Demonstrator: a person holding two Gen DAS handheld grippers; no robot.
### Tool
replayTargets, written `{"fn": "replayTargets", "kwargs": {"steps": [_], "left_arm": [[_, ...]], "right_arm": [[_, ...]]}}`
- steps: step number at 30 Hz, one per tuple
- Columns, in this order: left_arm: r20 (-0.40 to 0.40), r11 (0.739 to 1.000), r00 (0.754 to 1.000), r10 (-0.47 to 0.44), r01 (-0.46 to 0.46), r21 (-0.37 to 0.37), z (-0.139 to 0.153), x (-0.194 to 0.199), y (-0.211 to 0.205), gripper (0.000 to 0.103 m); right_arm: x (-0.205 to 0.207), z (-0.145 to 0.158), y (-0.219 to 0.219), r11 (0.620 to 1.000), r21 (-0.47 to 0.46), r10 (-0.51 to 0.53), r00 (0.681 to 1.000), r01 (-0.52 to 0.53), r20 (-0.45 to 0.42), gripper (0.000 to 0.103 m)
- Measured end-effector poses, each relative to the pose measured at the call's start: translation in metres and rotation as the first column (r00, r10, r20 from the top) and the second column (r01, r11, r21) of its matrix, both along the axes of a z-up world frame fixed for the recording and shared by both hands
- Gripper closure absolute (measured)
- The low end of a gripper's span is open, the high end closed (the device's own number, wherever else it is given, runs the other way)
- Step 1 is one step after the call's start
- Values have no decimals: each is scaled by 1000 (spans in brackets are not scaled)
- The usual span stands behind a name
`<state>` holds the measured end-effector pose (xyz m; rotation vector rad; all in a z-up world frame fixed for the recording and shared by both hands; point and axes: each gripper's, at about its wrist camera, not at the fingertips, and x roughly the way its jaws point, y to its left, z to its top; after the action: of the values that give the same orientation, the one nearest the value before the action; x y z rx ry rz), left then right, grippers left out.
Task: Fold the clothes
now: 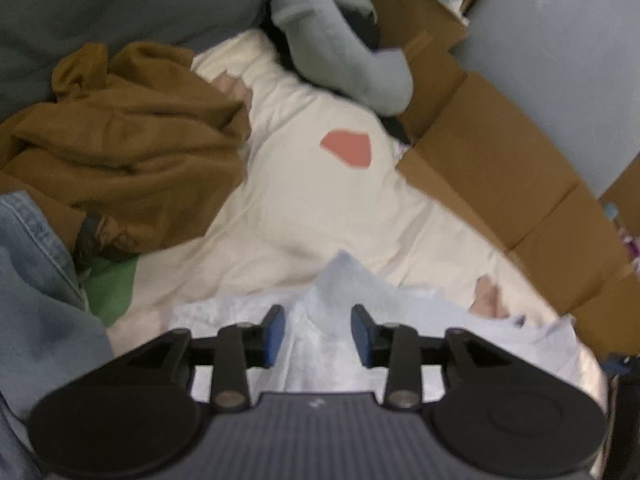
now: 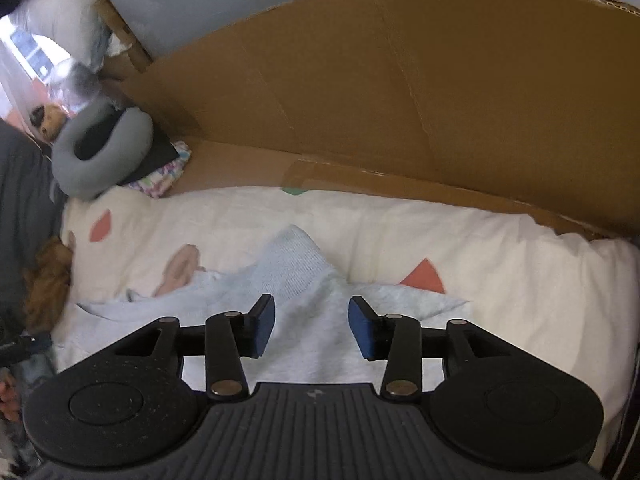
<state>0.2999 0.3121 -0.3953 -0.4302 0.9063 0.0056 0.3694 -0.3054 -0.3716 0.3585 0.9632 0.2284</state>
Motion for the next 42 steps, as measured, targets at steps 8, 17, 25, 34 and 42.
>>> {"fn": "replayTargets", "kwargs": {"steps": [8,17,25,34,42], "left_arm": [[-32,996,998,-56,58,60,-25,14,-15,55],[-18,997,998,-59,60,54,-37,30,-18,54],[1,993,997,-79,78,89,-40,48,-22,95],[104,992,992,-72,61,112,-19,25,-7,97],[161,993,984,-76,60,103,-1,28,-6,97]], "right_arm": [[11,-35,20,999,-46,4,999,-5,-34,52],[31,-45,47,989,-123,78,997,-79,-14,51],[44,-51,59,981,-174,80,997,-80,-7,67],[35,-30,42,977,-201,91,993,-76,69,103],[34,-1,3,978,-191,-54,989,81,141,103]]}}
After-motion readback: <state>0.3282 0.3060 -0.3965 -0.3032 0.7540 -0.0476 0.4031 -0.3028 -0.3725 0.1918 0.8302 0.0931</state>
